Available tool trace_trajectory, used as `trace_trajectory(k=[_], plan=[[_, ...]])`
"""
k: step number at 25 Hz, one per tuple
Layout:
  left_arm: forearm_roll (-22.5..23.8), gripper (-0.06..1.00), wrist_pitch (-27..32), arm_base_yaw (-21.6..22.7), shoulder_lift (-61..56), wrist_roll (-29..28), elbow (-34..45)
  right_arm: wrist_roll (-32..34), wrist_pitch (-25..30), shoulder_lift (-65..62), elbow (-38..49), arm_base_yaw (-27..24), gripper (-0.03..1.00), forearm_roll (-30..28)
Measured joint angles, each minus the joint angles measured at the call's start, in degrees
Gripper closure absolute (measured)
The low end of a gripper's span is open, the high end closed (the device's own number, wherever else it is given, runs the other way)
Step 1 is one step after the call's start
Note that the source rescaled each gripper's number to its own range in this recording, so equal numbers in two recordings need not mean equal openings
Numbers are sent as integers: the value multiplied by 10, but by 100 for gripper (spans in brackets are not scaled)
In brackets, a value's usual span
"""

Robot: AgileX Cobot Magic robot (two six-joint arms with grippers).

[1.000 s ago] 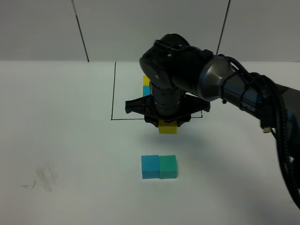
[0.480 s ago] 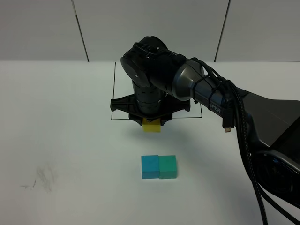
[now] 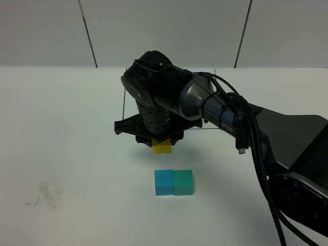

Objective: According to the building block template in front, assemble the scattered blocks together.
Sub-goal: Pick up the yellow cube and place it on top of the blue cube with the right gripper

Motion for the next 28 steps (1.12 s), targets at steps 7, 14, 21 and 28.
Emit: trace_trajectory(k=[7, 14, 21, 28], plan=[[0, 17, 0, 0, 0, 0, 0, -19, -2, -5, 8, 2, 69, 8], [0, 17, 0, 0, 0, 0, 0, -21, 1, -35, 39, 12, 69, -22], [0, 17, 0, 0, 0, 0, 0, -33, 1, -35, 40, -1, 69, -2], [0, 17, 0, 0, 0, 0, 0, 4, -2, -26, 40, -5, 69, -3]])
